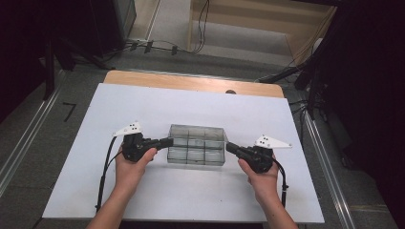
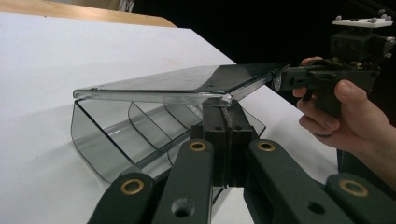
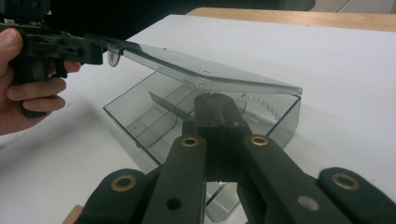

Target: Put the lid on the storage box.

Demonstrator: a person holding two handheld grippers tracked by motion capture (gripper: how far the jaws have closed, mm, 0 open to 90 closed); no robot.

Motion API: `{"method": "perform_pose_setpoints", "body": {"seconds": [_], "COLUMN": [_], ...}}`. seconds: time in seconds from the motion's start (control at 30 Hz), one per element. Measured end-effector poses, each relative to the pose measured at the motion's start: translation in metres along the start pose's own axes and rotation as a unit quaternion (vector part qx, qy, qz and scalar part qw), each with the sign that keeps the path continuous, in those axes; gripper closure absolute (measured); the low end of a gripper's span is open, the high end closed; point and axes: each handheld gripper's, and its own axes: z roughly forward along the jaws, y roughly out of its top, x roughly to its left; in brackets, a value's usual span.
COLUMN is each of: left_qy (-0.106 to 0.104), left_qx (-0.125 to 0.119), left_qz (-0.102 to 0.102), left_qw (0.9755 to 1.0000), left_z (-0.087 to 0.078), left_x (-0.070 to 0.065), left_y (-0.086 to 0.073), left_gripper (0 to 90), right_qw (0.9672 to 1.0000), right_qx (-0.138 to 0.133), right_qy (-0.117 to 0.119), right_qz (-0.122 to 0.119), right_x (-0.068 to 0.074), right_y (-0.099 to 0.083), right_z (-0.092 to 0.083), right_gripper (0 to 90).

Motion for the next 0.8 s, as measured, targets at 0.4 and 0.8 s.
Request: {"method": "perform_pose_setpoints", "body": {"seconds": [0.4,0.8], "left_qy": [0.0,0.011], "left_qx": [-0.001,0.019], "left_qz": [-0.002,0.001], "left_qw": [1.0,0.9998], "left_z": [-0.003,-0.006], "left_x": [-0.001,-0.001], "left_y": [-0.012,-0.027], "left_gripper": [90.0,90.0], "right_qw": [1.0,0.9998], "right_qx": [0.008,0.017], "right_qy": [0.003,0.009], "right_qz": [0.002,0.0], "right_x": [0.002,0.003], "right_y": [-0.012,-0.023], "right_z": [0.002,0.001], "right_gripper": [88.0,87.9]}}
